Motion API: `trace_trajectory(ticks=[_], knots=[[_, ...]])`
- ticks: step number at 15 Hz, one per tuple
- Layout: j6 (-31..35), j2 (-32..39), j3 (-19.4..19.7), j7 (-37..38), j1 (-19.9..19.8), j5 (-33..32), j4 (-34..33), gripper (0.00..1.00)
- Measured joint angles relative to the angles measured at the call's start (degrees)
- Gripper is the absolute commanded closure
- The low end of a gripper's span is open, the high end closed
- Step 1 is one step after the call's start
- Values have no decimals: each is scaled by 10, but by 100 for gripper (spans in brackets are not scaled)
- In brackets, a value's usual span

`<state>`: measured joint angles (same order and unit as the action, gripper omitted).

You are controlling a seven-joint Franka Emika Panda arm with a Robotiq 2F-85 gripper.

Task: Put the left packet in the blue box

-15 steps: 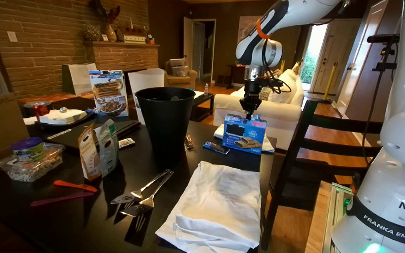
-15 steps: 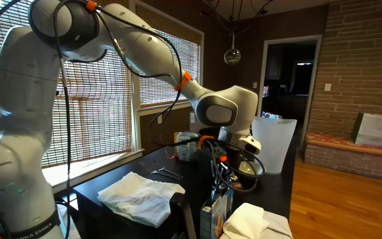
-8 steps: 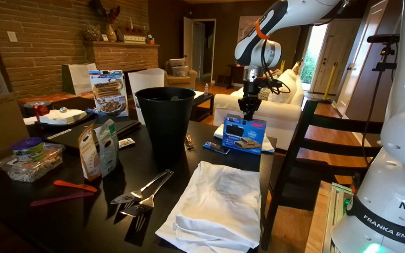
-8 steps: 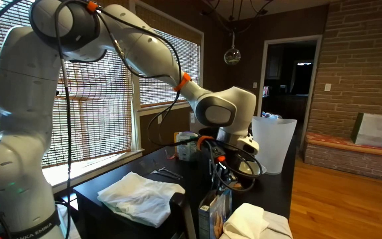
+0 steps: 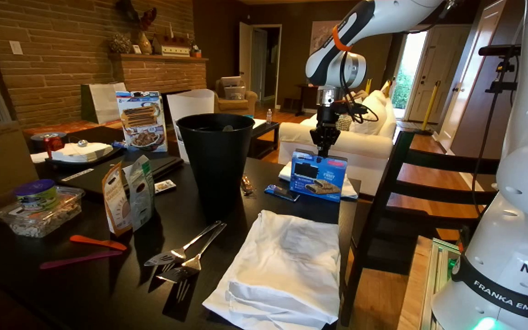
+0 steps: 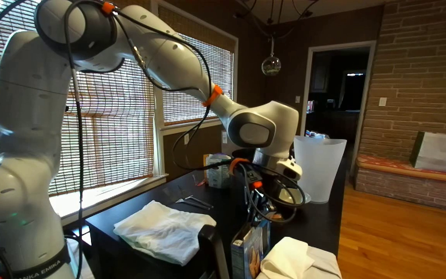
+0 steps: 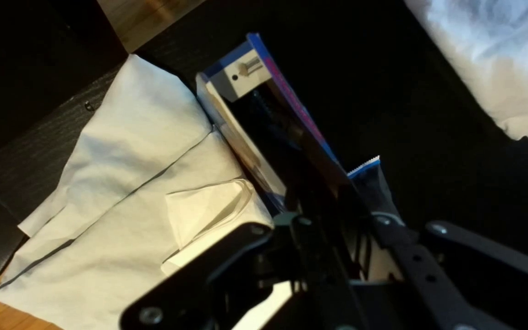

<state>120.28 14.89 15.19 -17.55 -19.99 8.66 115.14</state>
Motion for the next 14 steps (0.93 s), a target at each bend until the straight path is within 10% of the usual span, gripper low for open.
trace_trajectory(ticks=[4, 14], knots=[[0, 0, 0, 2, 0, 0, 0, 98], [0, 0, 0, 4, 0, 0, 0, 100]])
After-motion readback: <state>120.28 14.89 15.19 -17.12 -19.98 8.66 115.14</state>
